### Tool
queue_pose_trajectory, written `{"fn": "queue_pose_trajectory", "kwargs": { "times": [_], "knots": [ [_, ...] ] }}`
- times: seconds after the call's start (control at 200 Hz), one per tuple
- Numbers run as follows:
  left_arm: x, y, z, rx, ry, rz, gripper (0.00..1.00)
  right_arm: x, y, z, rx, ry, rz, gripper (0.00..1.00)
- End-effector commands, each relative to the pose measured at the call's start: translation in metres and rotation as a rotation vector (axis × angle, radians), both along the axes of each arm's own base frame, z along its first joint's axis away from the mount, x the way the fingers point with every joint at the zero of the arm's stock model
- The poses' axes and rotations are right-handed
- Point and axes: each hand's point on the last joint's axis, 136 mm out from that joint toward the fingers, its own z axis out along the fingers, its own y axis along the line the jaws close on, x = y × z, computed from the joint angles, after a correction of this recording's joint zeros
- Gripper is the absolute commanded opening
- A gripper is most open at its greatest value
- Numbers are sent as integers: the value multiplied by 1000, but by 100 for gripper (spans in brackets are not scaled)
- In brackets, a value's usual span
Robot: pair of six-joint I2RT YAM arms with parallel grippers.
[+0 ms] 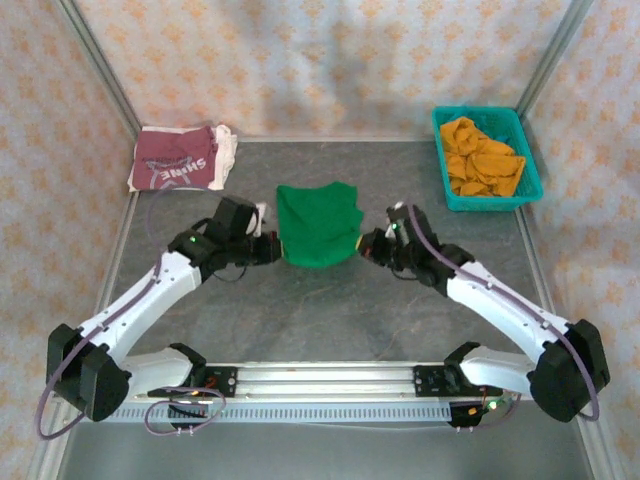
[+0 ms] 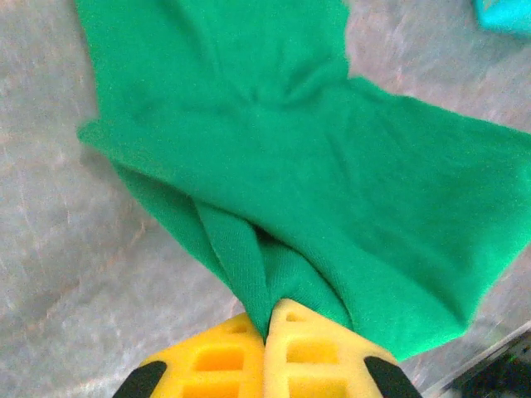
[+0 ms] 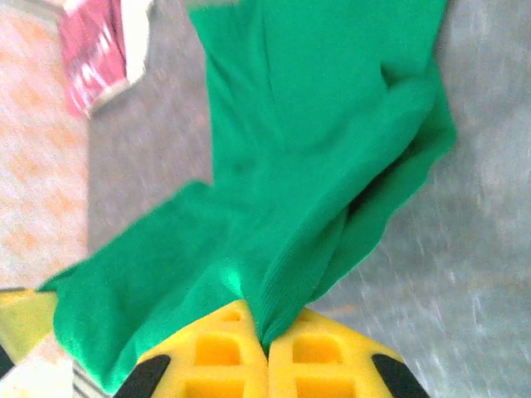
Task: Fold and stack the t-shirts
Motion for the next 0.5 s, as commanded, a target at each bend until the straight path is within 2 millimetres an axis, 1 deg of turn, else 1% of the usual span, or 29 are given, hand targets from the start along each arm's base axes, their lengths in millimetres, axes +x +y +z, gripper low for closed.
{"fn": "queue_pose_trajectory", "kwargs": {
  "times": [0.0, 0.11, 0.16, 0.24, 0.345, 0.495],
  "knots": [
    [31, 3, 14, -7, -37, 13, 0, 31, -19, 15, -103, -52, -62, 0],
    [69, 12, 17, 35, -55, 43, 0, 66, -9, 22, -124, -78, -39, 0],
    [84, 15, 17, 38, -57, 54, 0, 83, -8, 22, -125, -66, -47, 0],
    [103, 23, 13, 63, -49, 64, 0, 107, -8, 17, -132, -43, -60, 0],
    [123, 29, 7, 102, -38, 65, 0, 131, -5, 9, -117, -30, -68, 0],
    [140, 36, 4, 114, -34, 92, 0, 156, 1, 6, -113, -4, -53, 0]
  ]
}}
